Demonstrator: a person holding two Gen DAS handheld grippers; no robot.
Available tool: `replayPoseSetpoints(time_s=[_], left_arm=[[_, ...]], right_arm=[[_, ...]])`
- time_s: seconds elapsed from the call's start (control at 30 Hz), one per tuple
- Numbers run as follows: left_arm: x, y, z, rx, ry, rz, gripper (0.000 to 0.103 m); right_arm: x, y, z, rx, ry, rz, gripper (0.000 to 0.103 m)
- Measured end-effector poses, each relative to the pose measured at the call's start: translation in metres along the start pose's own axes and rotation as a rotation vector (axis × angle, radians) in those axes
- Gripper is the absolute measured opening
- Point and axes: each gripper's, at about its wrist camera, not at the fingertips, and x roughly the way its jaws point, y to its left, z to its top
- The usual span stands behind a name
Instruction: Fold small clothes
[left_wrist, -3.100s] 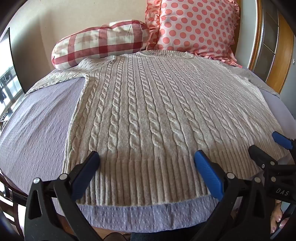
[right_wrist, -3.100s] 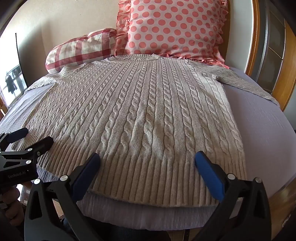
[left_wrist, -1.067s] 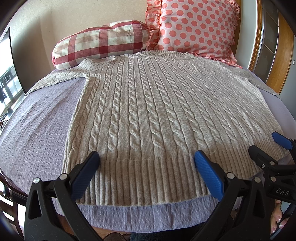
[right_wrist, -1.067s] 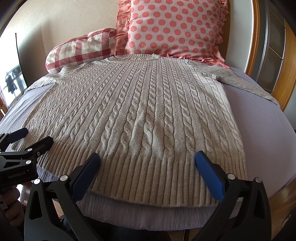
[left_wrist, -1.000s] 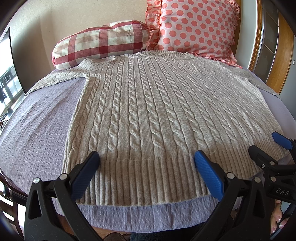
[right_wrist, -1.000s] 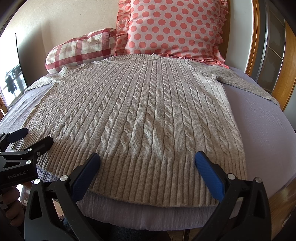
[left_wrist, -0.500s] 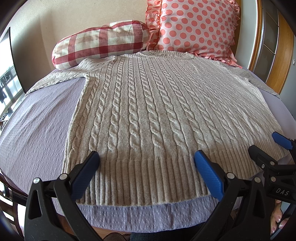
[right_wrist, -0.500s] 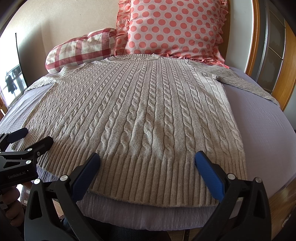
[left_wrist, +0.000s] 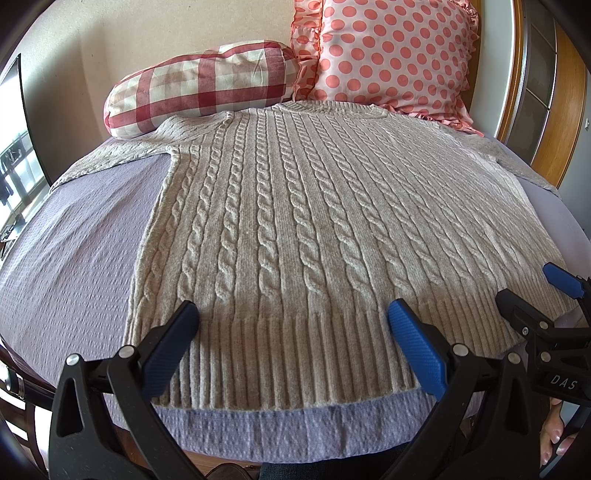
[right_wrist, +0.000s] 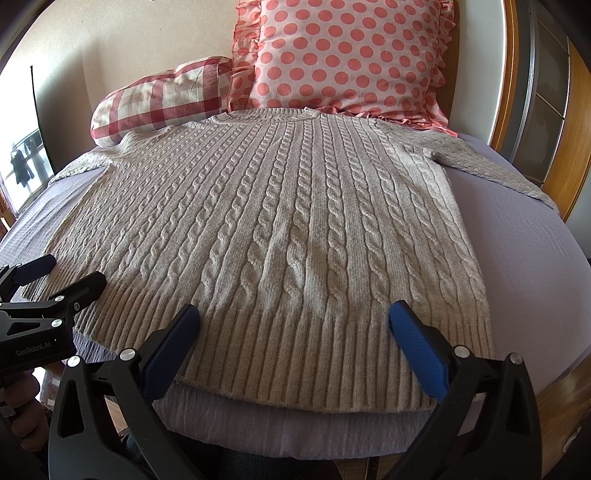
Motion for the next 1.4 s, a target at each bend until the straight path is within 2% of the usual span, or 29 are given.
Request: replayPoseSetpoints(time_s=[0.2,0.3,0.37,0.47,0.6,0.7,0.77,0.83,0.93,1.0,1.1,1.13,1.27,1.3,1.33,1.4], left_arm=[[0.000,0.000,0.000,0.001,0.000,0.001,0.101],[0.000,0.000,0.000,0.000,0.003,0.001,0.101],[0.001,0.001,0.000,0.003,0.005,0.000,0.101],[0.002,-0.001,0.003,0.007,0.016,-0.002,0.101],[0.004,0.002,0.014,-0.001,0.029,-0.017,0.101],[-0.003,0.011,0.027,-0.049,-0.019,-0.043,0.101],[-0.008,0.019,0.037,-0.092,-0.067,-0.061,0.101],[-0.013,0.028,0.048,-0.141,-0.120,-0.086,0.101],[-0.020,0.039,0.060,-0.219,-0.208,-0.135,0.101],[-0.022,0.047,0.067,-0.264,-0.248,-0.160,0.101],[-0.019,0.054,0.080,-0.290,-0.250,-0.160,0.101],[-0.018,0.055,0.083,-0.292,-0.247,-0.150,0.101],[-0.007,0.062,0.092,-0.295,-0.235,-0.122,0.101],[-0.005,0.063,0.093,-0.295,-0.231,-0.119,0.101],[-0.003,0.065,0.093,-0.298,-0.227,-0.117,0.101],[0.001,0.069,0.092,-0.311,-0.215,-0.116,0.101]], right_arm=[[0.000,0.000,-0.001,-0.012,-0.015,0.009,0.102],[-0.005,-0.006,-0.002,-0.053,-0.048,0.067,0.102],[-0.004,-0.018,0.006,-0.032,-0.036,0.103,0.102],[-0.014,-0.075,0.033,0.115,-0.079,0.133,0.102],[-0.024,-0.189,0.075,0.382,-0.127,0.036,0.102],[-0.018,-0.282,0.095,0.604,-0.147,-0.022,0.102],[-0.004,-0.337,0.103,0.734,-0.141,-0.053,0.091],[0.014,-0.385,0.105,0.861,-0.123,-0.079,0.064],[0.045,-0.438,0.101,1.028,-0.092,-0.107,0.050],[0.062,-0.461,0.096,1.106,-0.078,-0.139,0.047],[0.082,-0.484,0.088,1.207,-0.071,-0.153,0.041],[0.085,-0.487,0.088,1.229,-0.095,-0.149,0.041],[0.094,-0.501,0.091,1.250,-0.138,-0.160,0.037],[0.095,-0.501,0.091,1.247,-0.147,-0.169,0.028],[0.099,-0.501,0.091,1.243,-0.145,-0.183,0.014],[0.098,-0.505,0.087,1.242,-0.155,-0.178,0.009]])
